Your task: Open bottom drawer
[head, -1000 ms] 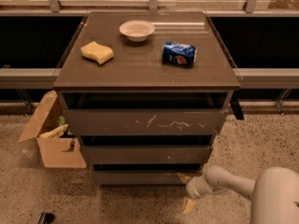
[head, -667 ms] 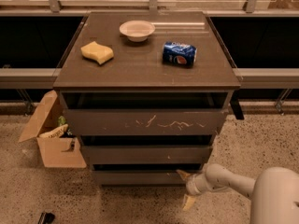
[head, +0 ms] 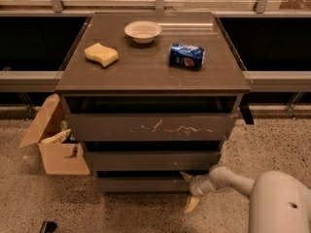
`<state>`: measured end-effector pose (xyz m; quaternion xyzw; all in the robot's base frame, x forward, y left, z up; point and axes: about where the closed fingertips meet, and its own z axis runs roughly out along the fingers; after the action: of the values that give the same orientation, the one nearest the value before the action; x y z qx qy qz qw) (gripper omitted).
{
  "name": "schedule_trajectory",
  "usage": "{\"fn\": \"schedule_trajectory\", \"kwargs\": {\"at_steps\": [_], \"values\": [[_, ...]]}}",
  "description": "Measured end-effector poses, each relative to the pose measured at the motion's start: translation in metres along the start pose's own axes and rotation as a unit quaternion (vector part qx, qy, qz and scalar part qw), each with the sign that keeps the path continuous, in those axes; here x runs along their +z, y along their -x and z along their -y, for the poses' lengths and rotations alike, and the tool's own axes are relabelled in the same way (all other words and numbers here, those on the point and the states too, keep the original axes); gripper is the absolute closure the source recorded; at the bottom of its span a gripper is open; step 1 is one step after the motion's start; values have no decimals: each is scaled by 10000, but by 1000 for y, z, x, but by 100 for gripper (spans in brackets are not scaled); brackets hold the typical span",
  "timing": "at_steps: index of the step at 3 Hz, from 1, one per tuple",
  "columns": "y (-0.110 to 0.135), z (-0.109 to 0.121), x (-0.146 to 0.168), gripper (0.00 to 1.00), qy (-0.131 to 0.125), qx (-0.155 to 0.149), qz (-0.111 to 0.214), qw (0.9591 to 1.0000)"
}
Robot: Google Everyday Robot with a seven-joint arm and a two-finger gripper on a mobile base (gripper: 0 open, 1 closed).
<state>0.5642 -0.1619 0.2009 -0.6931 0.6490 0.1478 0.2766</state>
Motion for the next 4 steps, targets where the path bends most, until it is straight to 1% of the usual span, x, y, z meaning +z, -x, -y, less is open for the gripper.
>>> {"fn": "schedule_trajectory", "kwargs": {"at_steps": [1, 2, 3, 4], "values": [[-3, 11, 17, 0, 140, -16, -4, 9999], [-2, 10, 29, 14, 303, -23, 0, 9995], [4, -2, 31, 37, 452, -38, 50, 9990], [13, -13, 28, 60, 573, -94, 175, 9982]]}}
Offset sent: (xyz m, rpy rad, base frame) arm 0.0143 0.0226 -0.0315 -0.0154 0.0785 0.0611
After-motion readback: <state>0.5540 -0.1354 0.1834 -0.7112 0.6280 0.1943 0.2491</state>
